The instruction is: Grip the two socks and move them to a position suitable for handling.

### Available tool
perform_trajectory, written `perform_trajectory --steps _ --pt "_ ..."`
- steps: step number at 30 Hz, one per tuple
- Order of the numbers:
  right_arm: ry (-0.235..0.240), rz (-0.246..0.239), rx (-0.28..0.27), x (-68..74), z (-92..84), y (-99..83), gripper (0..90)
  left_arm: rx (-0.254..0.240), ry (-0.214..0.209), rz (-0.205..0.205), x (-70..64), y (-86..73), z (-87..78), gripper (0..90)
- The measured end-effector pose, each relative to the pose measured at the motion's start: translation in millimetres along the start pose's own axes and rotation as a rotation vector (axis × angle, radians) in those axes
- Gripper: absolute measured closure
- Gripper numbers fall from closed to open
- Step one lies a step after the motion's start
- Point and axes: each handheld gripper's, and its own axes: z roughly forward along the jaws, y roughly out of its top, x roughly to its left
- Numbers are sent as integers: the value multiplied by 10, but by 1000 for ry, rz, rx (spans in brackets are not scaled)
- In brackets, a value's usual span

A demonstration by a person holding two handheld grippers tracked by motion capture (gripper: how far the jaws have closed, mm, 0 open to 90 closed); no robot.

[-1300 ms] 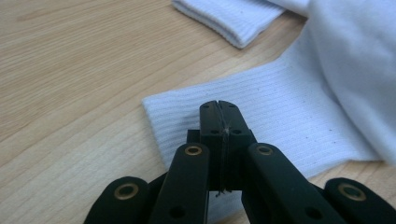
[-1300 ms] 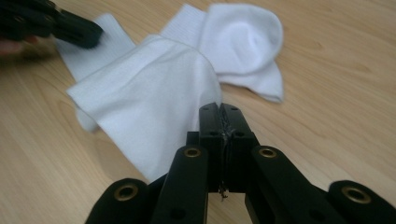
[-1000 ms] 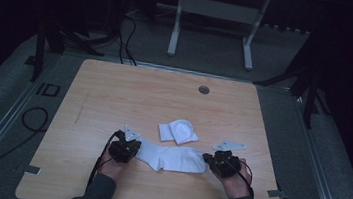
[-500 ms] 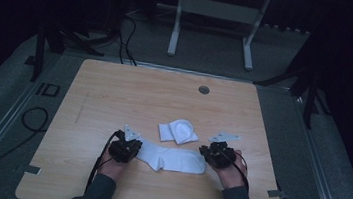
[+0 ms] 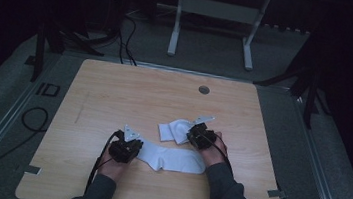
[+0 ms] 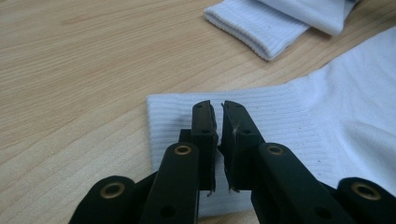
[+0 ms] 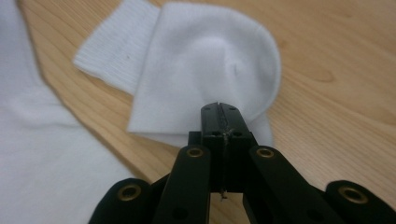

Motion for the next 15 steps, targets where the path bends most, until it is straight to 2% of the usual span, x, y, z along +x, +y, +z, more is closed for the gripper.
perform_trajectory --steps 3,6,7,10,14,15 --pt "7 6 14 18 64 -21 898 -2 0 1 -4 0 1 832" --pt "19 7 18 48 51 -29 898 -1 1 1 -5 0 3 832" --pt "25 -3 22 107 44 -51 898 0 1 2 -9 0 6 832" --pt "43 -8 19 152 35 -63 898 4 2 5 -14 -1 7 832" --pt "76 -33 31 232 30 -46 897 7 0 6 -23 -3 14 832" --pt "96 -48 37 260 30 -30 889 6 2 7 -22 -2 13 832"
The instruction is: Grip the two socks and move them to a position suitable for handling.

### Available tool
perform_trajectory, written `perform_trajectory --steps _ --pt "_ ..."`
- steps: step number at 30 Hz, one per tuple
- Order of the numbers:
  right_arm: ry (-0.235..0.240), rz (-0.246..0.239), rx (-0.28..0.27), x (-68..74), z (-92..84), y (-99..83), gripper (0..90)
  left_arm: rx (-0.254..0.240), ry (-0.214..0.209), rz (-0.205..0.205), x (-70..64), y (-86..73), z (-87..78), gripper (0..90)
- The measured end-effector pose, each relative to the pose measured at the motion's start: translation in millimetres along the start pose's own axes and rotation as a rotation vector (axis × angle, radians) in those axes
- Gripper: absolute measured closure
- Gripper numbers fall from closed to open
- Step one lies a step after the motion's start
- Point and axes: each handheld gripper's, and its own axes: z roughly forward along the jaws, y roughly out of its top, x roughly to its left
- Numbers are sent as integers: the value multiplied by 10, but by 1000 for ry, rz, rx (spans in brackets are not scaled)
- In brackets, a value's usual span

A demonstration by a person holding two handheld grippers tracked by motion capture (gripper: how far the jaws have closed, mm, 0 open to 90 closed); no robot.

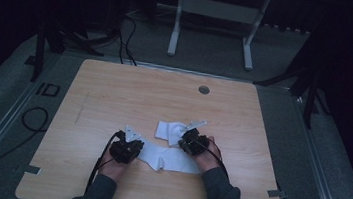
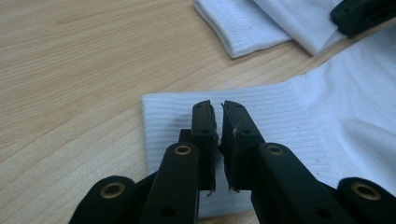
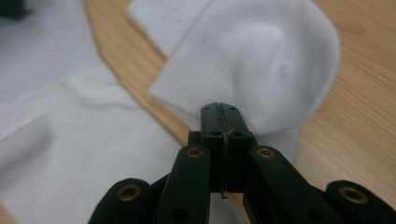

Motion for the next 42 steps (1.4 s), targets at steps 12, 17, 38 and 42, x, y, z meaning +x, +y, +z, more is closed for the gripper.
perform_trajectory --steps 12,17,38,42 --pt "-106 124 -80 -290 -165 170 662 -3 2 -3 7 2 -3 832" --pt "-83 153 -49 -354 -66 195 774 -2 0 -3 2 2 -2 832" --pt "-91 112 -146 -398 -573 322 886 -1 2 -4 10 1 -3 826" --pt "-107 111 -150 -474 -684 283 886 -1 3 -8 13 -1 -4 826"
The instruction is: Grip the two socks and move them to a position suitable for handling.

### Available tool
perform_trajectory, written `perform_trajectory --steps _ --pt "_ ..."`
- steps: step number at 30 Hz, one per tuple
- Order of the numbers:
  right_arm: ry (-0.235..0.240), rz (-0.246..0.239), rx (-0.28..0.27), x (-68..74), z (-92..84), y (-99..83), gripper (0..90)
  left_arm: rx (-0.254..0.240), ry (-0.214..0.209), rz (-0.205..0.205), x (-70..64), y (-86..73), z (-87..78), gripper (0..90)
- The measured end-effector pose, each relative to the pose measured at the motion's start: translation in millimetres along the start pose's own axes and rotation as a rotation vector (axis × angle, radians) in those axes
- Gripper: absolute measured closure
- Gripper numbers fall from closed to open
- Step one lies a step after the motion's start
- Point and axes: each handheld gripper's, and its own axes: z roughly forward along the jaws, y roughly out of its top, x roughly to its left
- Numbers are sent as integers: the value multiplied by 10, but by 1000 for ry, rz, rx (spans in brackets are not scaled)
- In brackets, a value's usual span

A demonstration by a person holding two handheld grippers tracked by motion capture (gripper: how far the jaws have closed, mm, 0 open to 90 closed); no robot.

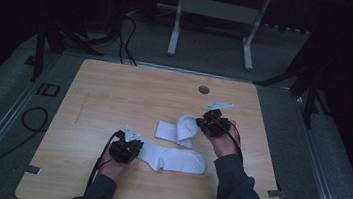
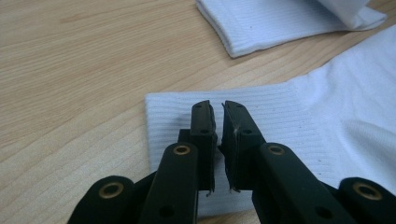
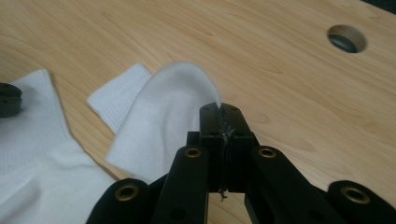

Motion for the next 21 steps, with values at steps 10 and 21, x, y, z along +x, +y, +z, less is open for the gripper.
perform_trajectory --steps 10,21 --pt "-47 43 17 -303 -157 -198 886 5 -6 0 -9 -5 10 826" --pt "-79 105 60 -557 -169 -477 886 7 -8 1 -9 -8 23 827"
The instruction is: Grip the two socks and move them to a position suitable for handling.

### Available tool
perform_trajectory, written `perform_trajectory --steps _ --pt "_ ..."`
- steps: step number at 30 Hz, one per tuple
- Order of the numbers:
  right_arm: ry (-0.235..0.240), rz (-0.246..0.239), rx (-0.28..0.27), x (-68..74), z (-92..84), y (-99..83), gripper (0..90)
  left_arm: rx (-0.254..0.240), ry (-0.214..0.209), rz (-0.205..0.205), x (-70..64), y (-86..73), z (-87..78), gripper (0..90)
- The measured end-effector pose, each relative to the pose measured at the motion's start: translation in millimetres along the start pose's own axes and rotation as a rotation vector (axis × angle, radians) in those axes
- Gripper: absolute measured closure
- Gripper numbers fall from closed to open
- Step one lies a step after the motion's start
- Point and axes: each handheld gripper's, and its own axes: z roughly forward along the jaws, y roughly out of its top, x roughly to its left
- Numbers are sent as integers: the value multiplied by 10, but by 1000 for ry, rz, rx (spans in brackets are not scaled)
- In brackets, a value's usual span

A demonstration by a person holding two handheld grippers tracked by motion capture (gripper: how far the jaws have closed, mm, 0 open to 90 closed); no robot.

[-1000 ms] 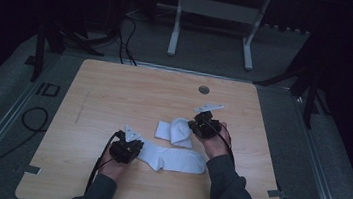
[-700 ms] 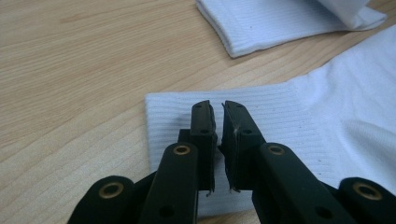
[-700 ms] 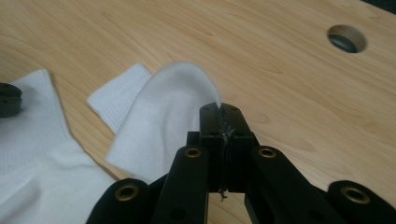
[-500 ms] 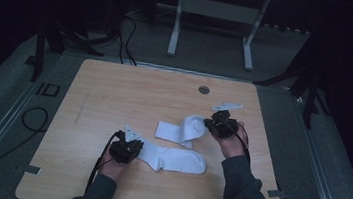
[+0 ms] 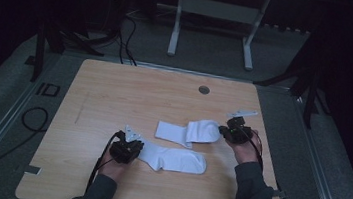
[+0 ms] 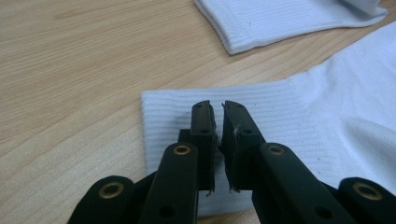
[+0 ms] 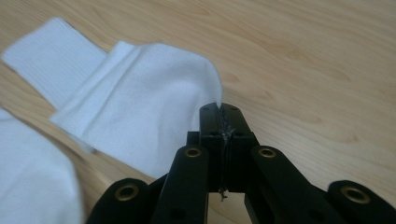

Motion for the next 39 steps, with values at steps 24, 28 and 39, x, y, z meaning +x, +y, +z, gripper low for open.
perform_trajectory --steps 24,28,39 --pt "-95 64 110 -369 42 -586 883 13 -4 4 -12 -4 22 826" --pt "-112 71 124 -409 39 -628 883 13 -3 4 -14 -4 23 826" --pt "-130 40 46 -302 -119 -390 648 11 -8 1 -6 -2 32 826"
